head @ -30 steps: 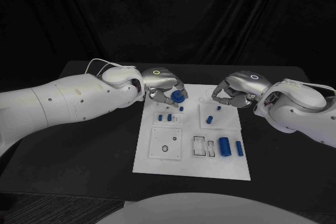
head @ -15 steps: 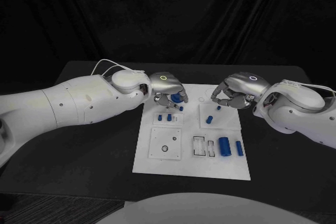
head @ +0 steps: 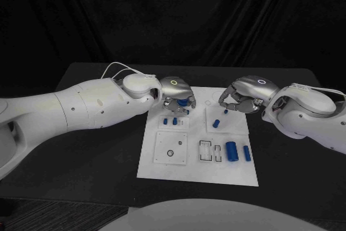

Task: Assemble the parts on the task board

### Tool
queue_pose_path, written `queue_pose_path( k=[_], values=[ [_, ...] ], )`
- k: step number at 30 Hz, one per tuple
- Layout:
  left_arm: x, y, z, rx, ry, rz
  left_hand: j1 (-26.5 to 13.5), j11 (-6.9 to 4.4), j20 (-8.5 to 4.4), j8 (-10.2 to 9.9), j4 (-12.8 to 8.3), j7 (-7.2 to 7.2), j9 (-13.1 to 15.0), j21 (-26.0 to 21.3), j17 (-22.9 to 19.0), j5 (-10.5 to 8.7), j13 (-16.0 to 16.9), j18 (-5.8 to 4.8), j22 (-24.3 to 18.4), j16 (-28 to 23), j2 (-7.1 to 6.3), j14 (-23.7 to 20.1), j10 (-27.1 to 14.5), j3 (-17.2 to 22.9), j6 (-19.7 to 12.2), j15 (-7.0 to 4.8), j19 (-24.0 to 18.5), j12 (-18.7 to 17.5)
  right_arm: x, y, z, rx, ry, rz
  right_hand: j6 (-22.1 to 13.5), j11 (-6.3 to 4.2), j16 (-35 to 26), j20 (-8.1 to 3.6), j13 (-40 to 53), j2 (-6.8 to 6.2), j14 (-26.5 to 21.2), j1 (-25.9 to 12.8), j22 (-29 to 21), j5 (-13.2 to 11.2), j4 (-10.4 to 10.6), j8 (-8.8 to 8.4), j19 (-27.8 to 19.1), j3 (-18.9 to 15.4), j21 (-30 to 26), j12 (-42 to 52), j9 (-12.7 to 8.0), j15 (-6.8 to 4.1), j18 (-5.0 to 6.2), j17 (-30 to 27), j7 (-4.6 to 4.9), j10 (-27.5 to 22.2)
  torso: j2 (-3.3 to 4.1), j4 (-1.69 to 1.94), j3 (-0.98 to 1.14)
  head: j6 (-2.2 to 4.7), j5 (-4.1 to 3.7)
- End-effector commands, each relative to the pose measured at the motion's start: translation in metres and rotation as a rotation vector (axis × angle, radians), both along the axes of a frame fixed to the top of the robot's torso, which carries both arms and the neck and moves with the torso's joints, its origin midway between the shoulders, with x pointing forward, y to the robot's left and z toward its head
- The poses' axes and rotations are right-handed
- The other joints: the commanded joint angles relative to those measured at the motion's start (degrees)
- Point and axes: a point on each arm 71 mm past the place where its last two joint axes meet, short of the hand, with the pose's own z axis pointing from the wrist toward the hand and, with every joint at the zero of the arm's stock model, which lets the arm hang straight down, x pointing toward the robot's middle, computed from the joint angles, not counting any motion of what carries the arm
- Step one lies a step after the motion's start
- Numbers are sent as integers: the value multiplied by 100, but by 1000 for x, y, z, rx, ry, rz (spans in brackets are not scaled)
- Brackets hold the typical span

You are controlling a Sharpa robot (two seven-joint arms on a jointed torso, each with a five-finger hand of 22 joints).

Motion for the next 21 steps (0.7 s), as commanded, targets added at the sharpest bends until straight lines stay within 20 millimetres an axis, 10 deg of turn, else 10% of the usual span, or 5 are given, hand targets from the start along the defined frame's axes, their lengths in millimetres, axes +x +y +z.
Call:
queue_pose_path(
  k=[1,21],
  values=[
    [-1,-2,-4,20,11,-2,35,-7,-26,15,6,1,5,-14,18,18,8,-45,932,14,-25,-27,44,36,45,18,-28,19,0,-1,-2,-5,8,-8,31,-13,-37,10,54,26,85,48,539,28,-11,15,-32,23,-31,-33,-9,-29,26,-9,-2,-40,0,13,3,-1,-23],
    [2,-6,-14,62,50,24,26,38,-20,33,-24,106,46,-149,-157,34,40,-20,893,-85,-25,-144,142,173,187,74,-121,-66,-1,-2,-5,-12,20,-13,42,-12,-85,13,21,25,68,83,521,85,-39,22,-55,44,-117,-62,-6,-27,37,-47,-1,-64,3,14,4,-1,-31]
  ],
)
